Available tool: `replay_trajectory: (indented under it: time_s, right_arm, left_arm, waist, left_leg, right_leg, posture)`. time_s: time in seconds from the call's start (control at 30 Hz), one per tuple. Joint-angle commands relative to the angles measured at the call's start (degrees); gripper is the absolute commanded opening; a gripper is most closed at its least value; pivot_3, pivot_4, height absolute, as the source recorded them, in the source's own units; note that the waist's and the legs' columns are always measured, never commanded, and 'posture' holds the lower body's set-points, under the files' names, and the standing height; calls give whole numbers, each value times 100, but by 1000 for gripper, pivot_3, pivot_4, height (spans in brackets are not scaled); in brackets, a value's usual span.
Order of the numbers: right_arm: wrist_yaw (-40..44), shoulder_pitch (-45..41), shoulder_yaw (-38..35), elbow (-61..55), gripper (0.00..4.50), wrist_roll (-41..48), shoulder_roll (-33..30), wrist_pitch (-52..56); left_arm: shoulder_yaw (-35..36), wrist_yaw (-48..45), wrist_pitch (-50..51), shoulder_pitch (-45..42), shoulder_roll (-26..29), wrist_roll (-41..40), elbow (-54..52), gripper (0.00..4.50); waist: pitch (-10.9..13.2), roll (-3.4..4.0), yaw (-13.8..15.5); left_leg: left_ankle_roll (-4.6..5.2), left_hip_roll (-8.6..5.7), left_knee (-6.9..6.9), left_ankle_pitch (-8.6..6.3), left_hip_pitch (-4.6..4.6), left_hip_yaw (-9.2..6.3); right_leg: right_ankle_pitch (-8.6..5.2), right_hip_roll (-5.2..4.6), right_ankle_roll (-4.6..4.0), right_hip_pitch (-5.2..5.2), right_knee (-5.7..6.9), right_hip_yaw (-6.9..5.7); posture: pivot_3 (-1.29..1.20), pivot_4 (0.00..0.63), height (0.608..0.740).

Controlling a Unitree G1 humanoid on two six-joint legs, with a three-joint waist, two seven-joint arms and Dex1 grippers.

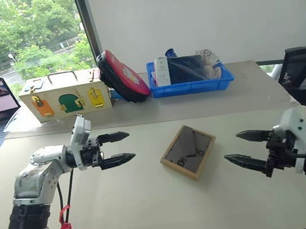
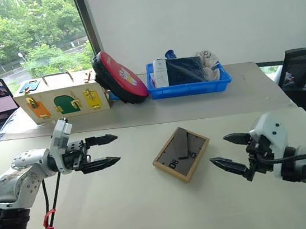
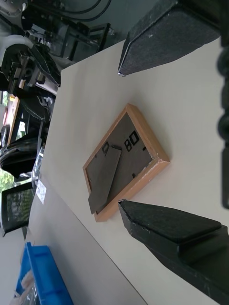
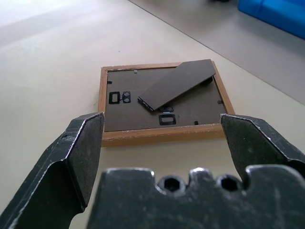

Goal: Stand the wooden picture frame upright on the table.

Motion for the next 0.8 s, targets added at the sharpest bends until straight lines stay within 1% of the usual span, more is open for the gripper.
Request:
replay_trajectory:
  time_s: [0.03, 0.07, 0.1, 0.2, 0.23, 0.4, 0.5, 0.57, 0.6, 0.63, 0.67, 0.73, 0.77, 0.8]
  right_arm:
    - [-231, -119, 254, 237, 4470, -491, 67, -111]
    - [-278, -107, 321, 277, 4470, -566, 100, -64]
    - [-267, 25, 273, 289, 4470, -428, 116, 168]
    - [-336, 402, -152, 173, 4470, 227, 325, 777]
    - [-434, 448, -253, 147, 4470, 359, 404, 909]
    - [-816, 344, -255, 145, 4470, 95, 552, 864]
    - [-976, 386, -325, 36, 3721, -26, 590, 808]
    - [-1069, 522, -382, -125, 2997, -120, 587, 834]
    - [-1109, 613, -376, -188, 2737, -231, 557, 829]
    - [-1163, 692, -350, -256, 2274, -350, 536, 816]
    - [-1254, 727, -300, -306, 1970, -457, 552, 810]
    - [-1516, 614, -118, -319, 1448, -641, 682, 810]
    - [-1613, 546, -46, -312, 937, -704, 746, 817]
    - [-1723, 451, 99, -326, 656, -810, 801, 817]
  left_arm:
    - [-23, -112, -44, 5, 25, -12, -235, 4500]
    - [-20, -142, -56, 32, 38, -13, -252, 4500]
    - [-58, -119, 48, 25, 35, -46, -309, 4500]
    - [-189, -13, 310, -160, 14, 6, -150, 4500]
    - [-251, 67, 290, -303, -12, 157, 67, 4500]
    - [-479, 20, 11, -1166, -360, 552, 1088, 4500]
    - [-672, -344, -256, -1551, -517, 777, 1613, 3702]
    - [-798, -448, -656, -1801, -633, 1068, 2084, 2911]
    - [-889, -474, -908, -1957, -706, 1266, 2381, 2657]
    - [-982, -499, -1201, -2112, -783, 1472, 2697, 2161]
    - [-1088, -439, -1520, -2293, -899, 1713, 3070, 1819]
    - [-1315, -292, -2128, -2625, -1207, 2167, 3765, 1221]
    - [-1386, -246, -2367, -2750, -1330, 2341, 4047, 730]
    - [-1479, -203, -2670, -2850, -1449, 2543, 4332, 463]
  waist:
    - [0, 0, -12]
    - [0, 0, -10]
    - [0, 0, -8]
    - [0, 0, 24]
    - [0, -1, 32]
    - [1, -1, 21]
    - [0, -1, 10]
    - [0, 0, -2]
    - [0, -1, 4]
    - [1, -1, 6]
    - [0, -1, 7]
    - [1, -1, 16]
    - [1, -2, 18]
    - [1, -2, 18]
  left_leg:
    - [0, 0, 0, 0, 0, -1]
    - [0, 0, 0, 0, 0, -2]
    - [0, 0, 0, 0, 0, -2]
    - [4, 0, -1, -2, -2, -4]
    - [4, 0, 0, -2, -4, -5]
    - [5, -3, 30, -2, -11, -11]
    - [5, -3, 26, -2, -10, -11]
    - [8, -4, 20, -4, -11, -11]
    - [12, -5, 20, -7, -11, -11]
    - [15, -5, 20, -9, -12, -12]
    - [16, -5, 21, -9, -15, -13]
    - [16, -8, 27, -9, -19, -14]
    - [16, -10, 31, -9, -21, -15]
    - [16, -12, 35, -9, -22, -15]
  right_leg:
    - [0, 0, 0, 0, 0, -1]
    - [0, 0, 0, 0, 0, -1]
    - [0, 0, 0, 0, 0, -1]
    - [-1, 0, -1, 0, 0, -4]
    - [-1, 0, -1, 0, 0, -5]
    - [3, 0, 6, 3, 6, -9]
    - [3, 1, 5, 3, 6, -9]
    - [2, 1, 4, 2, 5, -9]
    - [1, 1, 2, 2, 5, -9]
    - [0, 1, 1, 2, 6, -9]
    - [0, 1, 1, 1, 5, -10]
    - [0, 0, 2, 0, 5, -11]
    - [1, -1, 3, 0, 5, -10]
    - [2, -1, 5, 2, 5, -10]
  posture:
    - [0, 150, 735]
    - [0, 150, 735]
    - [0, 150, 735]
    - [0, 150, 735]
    - [0, 150, 735]
    - [0, 150, 735]
    - [0, 150, 735]
    - [0, 150, 735]
    - [0, 150, 735]
    - [0, 150, 735]
    - [0, 150, 735]
    - [0, 150, 735]
    - [0, 150, 735]
    - [0, 150, 735]
